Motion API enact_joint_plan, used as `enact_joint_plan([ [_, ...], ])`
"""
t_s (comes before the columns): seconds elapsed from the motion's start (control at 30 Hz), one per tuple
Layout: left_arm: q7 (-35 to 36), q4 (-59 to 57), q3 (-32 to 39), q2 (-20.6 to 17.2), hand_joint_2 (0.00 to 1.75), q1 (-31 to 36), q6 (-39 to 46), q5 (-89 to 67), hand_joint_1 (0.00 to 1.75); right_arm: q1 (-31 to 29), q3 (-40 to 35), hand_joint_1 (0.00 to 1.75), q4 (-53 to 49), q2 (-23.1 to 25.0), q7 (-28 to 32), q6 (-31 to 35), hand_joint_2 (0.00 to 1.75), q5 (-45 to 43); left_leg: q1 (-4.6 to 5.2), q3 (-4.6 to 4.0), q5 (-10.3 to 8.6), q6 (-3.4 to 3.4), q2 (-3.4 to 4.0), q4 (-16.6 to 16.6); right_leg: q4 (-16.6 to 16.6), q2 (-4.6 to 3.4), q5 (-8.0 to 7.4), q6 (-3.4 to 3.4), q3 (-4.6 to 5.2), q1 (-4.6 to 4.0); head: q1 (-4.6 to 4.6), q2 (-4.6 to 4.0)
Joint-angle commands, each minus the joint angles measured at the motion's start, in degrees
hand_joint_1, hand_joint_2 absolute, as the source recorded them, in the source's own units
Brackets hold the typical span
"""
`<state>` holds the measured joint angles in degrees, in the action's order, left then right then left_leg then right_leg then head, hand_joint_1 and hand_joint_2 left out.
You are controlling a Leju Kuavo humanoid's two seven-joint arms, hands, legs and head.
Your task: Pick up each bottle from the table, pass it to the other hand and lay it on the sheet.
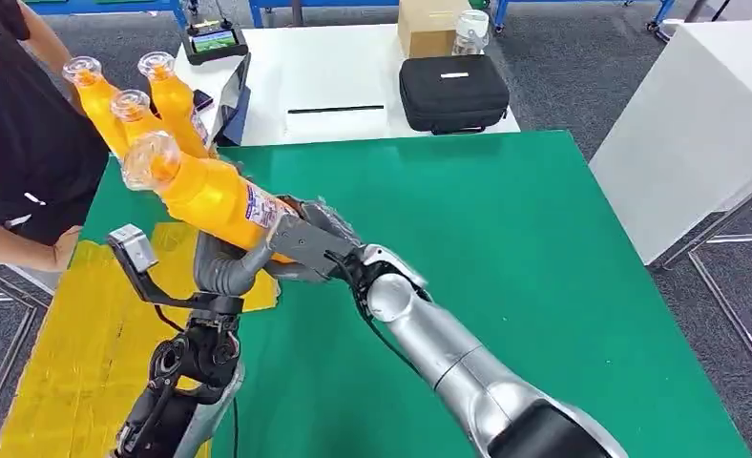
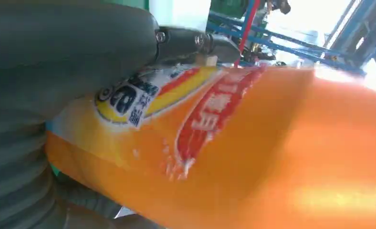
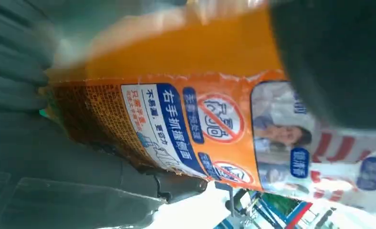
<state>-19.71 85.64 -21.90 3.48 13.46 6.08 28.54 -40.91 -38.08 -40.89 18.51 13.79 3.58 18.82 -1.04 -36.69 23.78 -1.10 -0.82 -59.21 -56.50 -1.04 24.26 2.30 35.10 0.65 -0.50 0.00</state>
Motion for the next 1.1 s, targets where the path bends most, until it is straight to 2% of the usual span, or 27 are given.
enact_joint_plan([
  [0.03, 0.0, -2.8, -3.1, 1.4, 1.75, 3.5, 0.3, 0.5, 0.00, -1.4, -5.5, 1.75, 4.6, 1.4, -0.2, -0.5, 1.75, 1.6, 0.00, 0.14, 0.02, -0.01, -0.06, 0.0, 0.0, 0.19, 0.08, -0.08, -0.17, -0.03, 0.02, 0.00],
  [0.17, 0.3, -2.3, -2.3, 1.5, 1.75, 4.1, 1.7, 0.6, 0.00, 1.3, -13.4, 1.75, 2.2, 1.5, -3.2, 0.2, 1.75, 2.8, -0.01, 0.23, 0.06, 0.00, 0.01, 0.0, 0.0, 0.14, 0.09, -0.09, -0.25, -0.05, 0.00, 0.00],
  [0.27, 0.3, -2.3, -2.2, 1.5, 1.75, 4.1, 1.7, 0.7, 0.00, 1.4, -14.0, 1.75, 2.1, 1.5, -3.4, 0.5, 1.75, 2.5, -0.02, 0.21, 0.04, 0.00, -0.02, 0.1, 0.1, 0.17, 0.09, -0.09, -0.23, -0.05, 0.00, 0.00],
  [0.37, 0.2, -2.5, -1.6, 2.0, 1.75, 4.5, 2.0, 0.8, 0.00, 1.7, -19.5, 1.75, 2.6, 1.5, -4.7, -0.6, 1.75, 1.4, -0.04, 0.10, 0.01, 0.01, -0.07, 0.0, 0.0, 0.20, 0.07, -0.06, -0.12, -0.06, 0.02, 0.00],
  [0.4, 0.1, -2.2, -1.1, 2.3, 1.75, 4.3, 2.2, 0.8, 0.40, 2.0, -21.5, 1.75, 3.4, 1.5, -5.3, -0.5, 1.75, 0.5, -0.03, 0.11, 0.02, 0.01, -0.05, 0.0, 0.0, 0.16, 0.06, -0.06, -0.12, -0.05, -0.02, 0.00],
  [0.43, 0.1, -1.8, -0.8, 2.3, 1.75, 4.0, 2.2, 0.8, 1.75, 2.1, -22.3, 1.75, 4.3, 1.5, -5.1, -0.2, 1.75, 0.1, -0.02, 0.16, 0.02, 0.01, -0.04, 0.0, 0.1, 0.18, 0.07, -0.06, -0.18, -0.04, 0.02, 0.00],
  [0.6, -0.4, -0.9, -0.3, 2.1, 1.75, 3.0, 2.5, 0.6, 1.75, 1.9, -21.3, 1.75, 7.6, 1.2, -3.9, 0.9, 1.75, -0.1, -0.05, 0.16, 0.00, 0.02, -0.15, 0.1, 0.1, 0.29, 0.09, -0.08, -0.19, -0.08, -0.02, 0.00],
  [0.63, -0.8, -1.2, -0.3, 2.1, 1.75, 3.2, 2.5, 0.7, 1.75, 1.8, -20.5, 1.75, 8.6, 1.5, -3.2, 0.8, 1.75, 0.2, -0.02, 0.43, 0.04, 0.01, -0.23, 0.1, 0.1, 0.49, 0.20, -0.15, -0.49, -0.08, 0.02, 0.00],
  [0.67, -0.9, -1.3, -0.2, 2.1, 1.75, 3.3, 2.5, 0.8, 1.75, 1.8, -20.2, 1.75, 8.8, 1.5, -3.0, 0.6, 1.75, 0.4, -0.04, 0.18, 0.00, 0.02, -0.19, 0.1, 0.1, 0.39, 0.12, -0.09, -0.23, -0.08, 0.00, 0.00],
  [0.9, -1.1, -1.3, 0.0, 2.3, 1.75, 3.6, 2.7, 1.1, 1.75, 2.4, -20.7, 1.75, 8.0, 1.5, -4.3, 0.0, 1.75, 0.8, -0.01, 0.41, 0.03, 0.01, -0.19, 0.1, 0.1, 0.53, 0.20, -0.15, -0.47, -0.07, 0.00, 0.00],
  [0.93, -1.1, -1.3, 0.1, 2.3, 1.75, 3.7, 2.7, 1.1, 1.75, 2.4, -20.7, 1.75, 8.0, 1.5, -4.6, 0.1, 1.75, 0.7, -0.05, 0.12, -0.01, 0.02, -0.12, 0.0, 0.1, 0.35, 0.09, -0.08, -0.16, -0.07, 0.00, 0.00],
  [1.1, -1.2, -1.0, 0.3, 2.1, 1.75, 3.5, 2.8, 1.2, 1.75, 2.7, -20.2, 1.75, 8.7, 1.5, -4.9, 0.7, 1.75, 0.6, -0.04, 0.15, -0.01, 0.02, -0.10, 0.1, 0.1, 0.38, 0.11, -0.09, -0.19, -0.08, 0.00, 0.00],
])
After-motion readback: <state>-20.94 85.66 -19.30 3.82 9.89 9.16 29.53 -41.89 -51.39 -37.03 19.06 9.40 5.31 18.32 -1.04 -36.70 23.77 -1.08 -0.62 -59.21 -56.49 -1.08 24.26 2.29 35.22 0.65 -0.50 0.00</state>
